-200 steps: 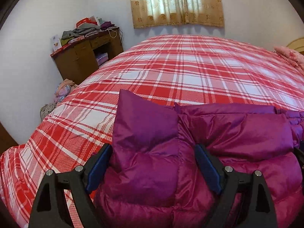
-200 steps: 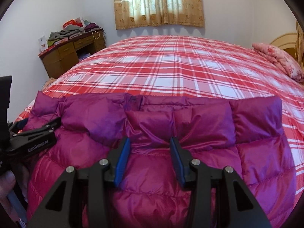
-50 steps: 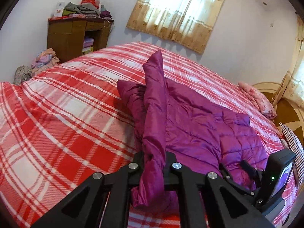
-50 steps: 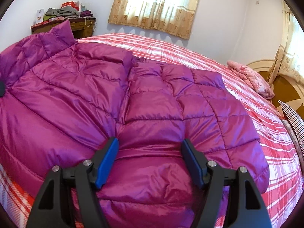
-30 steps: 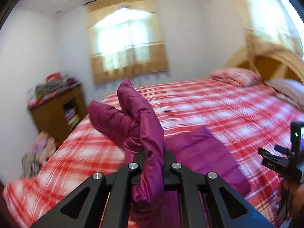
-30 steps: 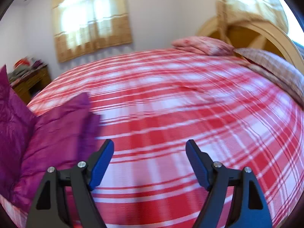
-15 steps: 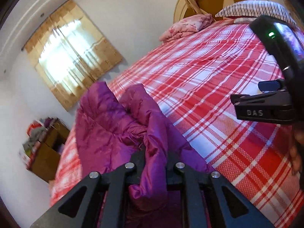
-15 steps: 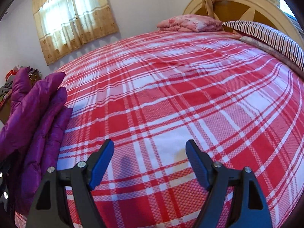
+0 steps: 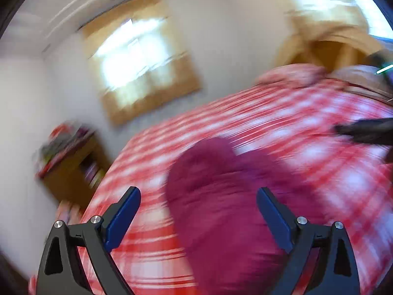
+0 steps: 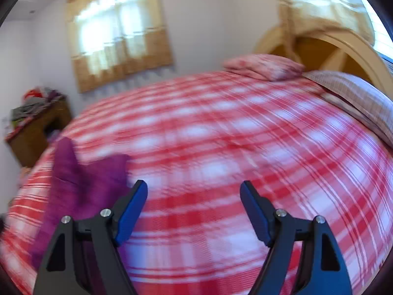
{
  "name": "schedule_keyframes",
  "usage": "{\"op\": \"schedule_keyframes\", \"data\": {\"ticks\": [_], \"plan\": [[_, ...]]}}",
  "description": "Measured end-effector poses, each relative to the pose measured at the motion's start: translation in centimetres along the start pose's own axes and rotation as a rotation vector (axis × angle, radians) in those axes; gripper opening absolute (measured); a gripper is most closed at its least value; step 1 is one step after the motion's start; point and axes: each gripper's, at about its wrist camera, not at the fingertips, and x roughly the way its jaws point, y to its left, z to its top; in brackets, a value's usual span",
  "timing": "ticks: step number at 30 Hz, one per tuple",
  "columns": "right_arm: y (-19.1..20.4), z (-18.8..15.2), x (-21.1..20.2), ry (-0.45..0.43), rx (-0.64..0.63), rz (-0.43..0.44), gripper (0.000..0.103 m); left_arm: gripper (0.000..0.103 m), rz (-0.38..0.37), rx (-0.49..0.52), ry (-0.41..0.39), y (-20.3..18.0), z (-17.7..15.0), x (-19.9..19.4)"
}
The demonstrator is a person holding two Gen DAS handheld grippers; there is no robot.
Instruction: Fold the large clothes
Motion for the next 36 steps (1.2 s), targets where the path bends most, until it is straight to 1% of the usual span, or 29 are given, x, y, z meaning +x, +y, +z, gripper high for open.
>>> {"op": "schedule_keyframes", "data": {"ticks": [2, 4, 6, 7, 8, 9, 10, 11, 12, 13, 14, 15, 16, 18, 20, 22, 25, 26, 28, 31, 32, 35, 36], "plan": [[3.6, 2.2, 0.5, 0.036, -0.031, 0.078, 0.080, 0.096, 0.083, -0.077, 0.101, 3.4, -0.5, 3.9], [6.7, 3.3, 1.2, 0.051, -0.065, 0.105, 0.080, 0.096, 0.163, -0.166, 0.196, 6.5, -1.3, 7.7], [10.7, 4.1, 2.3, 0.070, -0.137, 0.119, 0.080, 0.096, 0.168, -0.273, 0.261, 9.0, -2.3, 10.4], [13.0, 4.3, 3.5, 0.102, -0.175, 0.130, 0.080, 0.096, 0.163, -0.309, 0.276, 9.5, -2.8, 11.2], [14.3, 4.2, 4.5, 0.133, -0.190, 0.139, 0.080, 0.096, 0.155, -0.341, 0.286, 9.9, -3.3, 11.9], [15.3, 4.0, 5.5, 0.170, -0.198, 0.145, 0.080, 0.096, 0.145, -0.367, 0.294, 10.2, -3.7, 12.6], [16.7, 3.6, 7.4, 0.229, -0.199, 0.150, 0.079, 0.096, 0.137, -0.382, 0.305, 10.1, -4.1, 13.3], [17.1, 3.2, 8.5, 0.258, -0.194, 0.148, 0.079, 0.096, 0.133, -0.385, 0.316, 9.9, -4.4, 13.9], [17.5, 2.7, 9.5, 0.285, -0.197, 0.138, 0.071, 0.096, 0.124, -0.384, 0.324, 9.5, -4.7, 14.3], [17.9, 2.0, 10.5, 0.318, -0.208, 0.122, 0.050, 0.096, 0.106, -0.383, 0.327, 9.0, -4.8, 14.6], [17.9, 1.0, 11.5, 0.357, -0.212, 0.124, 0.040, 0.096, 0.085, -0.382, 0.324, 8.5, -4.8, 14.8], [17.8, 0.2, 11.8, 0.370, -0.220, 0.132, 0.027, 0.096, 0.068, -0.382, 0.318, 8.3, -4.5, 15.2], [17.5, -0.6, 11.7, 0.364, -0.240, 0.123, 0.021, 0.096, 0.048, -0.383, 0.303, 7.8, -4.1, 15.4], [16.3, -1.4, 11.0, 0.340, -0.242, 0.118, 0.015, 0.096, 0.022, -0.370, 0.275, 6.2, -3.3, 15.1], [14.0, -2.0, 10.3, 0.314, -0.174, 0.141, 0.014, 0.096, 0.010, -0.344, 0.252, 4.9, -2.5, 14.8], [12.0, -2.7, 10.2, 0.305, -0.122, 0.147, 0.014, 0.096, -0.006, -0.285, 0.223, 2.6, -1.6, 14.4], [10.5, -3.5, 11.7, 0.339, -0.095, 0.122, 0.014, 0.096, 0.001, -0.153, 0.219, -1.4, -1.3, 14.6], [9.8, -3.7, 12.1, 0.354, -0.073, 0.120, 0.015, 0.096, 0.007, -0.122, 0.217, -2.2, -1.3, 14.6], [9.2, -2.9, 11.2, 0.349, -0.050, 0.103, 0.022, 0.096, 0.033, -0.080, 0.198, -3.4, -1.1, 14.2], [9.1, -0.7, 8.8, 0.288, -0.049, 0.061, 0.023, 0.096, 0.012, -0.080, 0.186, -3.5, -0.5, 13.8], [9.5, 0.6, 7.6, 0.249, -0.056, 0.044, 0.023, 0.096, 0.004, -0.084, 0.183, -3.3, -0.4, 13.8], [11.4, 2.8, 5.9, 0.174, -0.090, 0.036, 0.023, 0.096, -0.013, -0.101, 0.197, -3.1, 0.0, 14.2], [11.9, 3.1, 6.0, 0.156, -0.092, 0.047, 0.023, 0.096, -0.015, -0.114, 0.205, -3.0, 0.1, 14.4]]}}
